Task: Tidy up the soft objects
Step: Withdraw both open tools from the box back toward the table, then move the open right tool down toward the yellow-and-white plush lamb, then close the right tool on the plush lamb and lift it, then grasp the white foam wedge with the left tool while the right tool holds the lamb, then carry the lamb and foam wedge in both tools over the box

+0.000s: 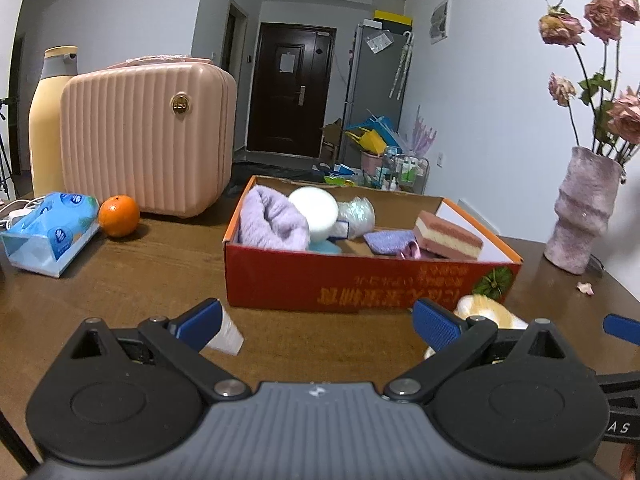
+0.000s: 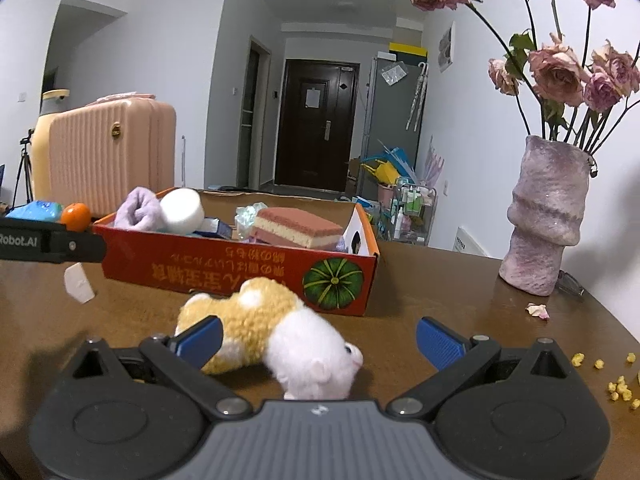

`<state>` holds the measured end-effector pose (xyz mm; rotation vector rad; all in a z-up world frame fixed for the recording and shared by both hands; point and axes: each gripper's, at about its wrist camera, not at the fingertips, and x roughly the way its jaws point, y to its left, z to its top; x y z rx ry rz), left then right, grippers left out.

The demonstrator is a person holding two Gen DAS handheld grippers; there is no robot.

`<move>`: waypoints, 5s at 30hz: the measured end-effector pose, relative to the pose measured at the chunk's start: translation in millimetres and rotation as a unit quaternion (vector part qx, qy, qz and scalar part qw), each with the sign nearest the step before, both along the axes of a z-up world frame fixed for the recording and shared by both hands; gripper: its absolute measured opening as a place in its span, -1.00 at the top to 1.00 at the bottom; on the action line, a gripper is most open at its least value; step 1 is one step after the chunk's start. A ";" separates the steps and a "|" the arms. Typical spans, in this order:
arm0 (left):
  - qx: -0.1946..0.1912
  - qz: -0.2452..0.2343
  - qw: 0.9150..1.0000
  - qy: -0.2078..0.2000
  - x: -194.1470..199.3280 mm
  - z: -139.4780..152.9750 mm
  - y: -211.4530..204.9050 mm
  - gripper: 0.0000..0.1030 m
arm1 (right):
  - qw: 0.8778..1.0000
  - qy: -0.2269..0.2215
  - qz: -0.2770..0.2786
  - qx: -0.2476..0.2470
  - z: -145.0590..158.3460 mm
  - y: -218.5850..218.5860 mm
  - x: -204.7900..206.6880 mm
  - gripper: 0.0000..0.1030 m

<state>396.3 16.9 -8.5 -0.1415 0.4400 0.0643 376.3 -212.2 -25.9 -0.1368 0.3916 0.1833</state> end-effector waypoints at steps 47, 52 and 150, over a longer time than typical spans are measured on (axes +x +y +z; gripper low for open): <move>0.002 -0.007 0.999 0.044 -39.4 -19.3 21.6 -1.00 | 0.992 0.081 0.089 -0.038 -30.0 15.7 69.7 -1.00; -0.002 -0.011 0.999 0.049 -37.3 -20.7 22.7 -1.00 | 0.991 0.083 0.104 -0.026 -29.5 19.8 80.4 -0.85; 0.028 -0.033 0.999 -0.009 34.1 2.2 65.6 0.35 | 0.995 -0.040 -0.052 0.075 3.4 -11.7 55.0 0.05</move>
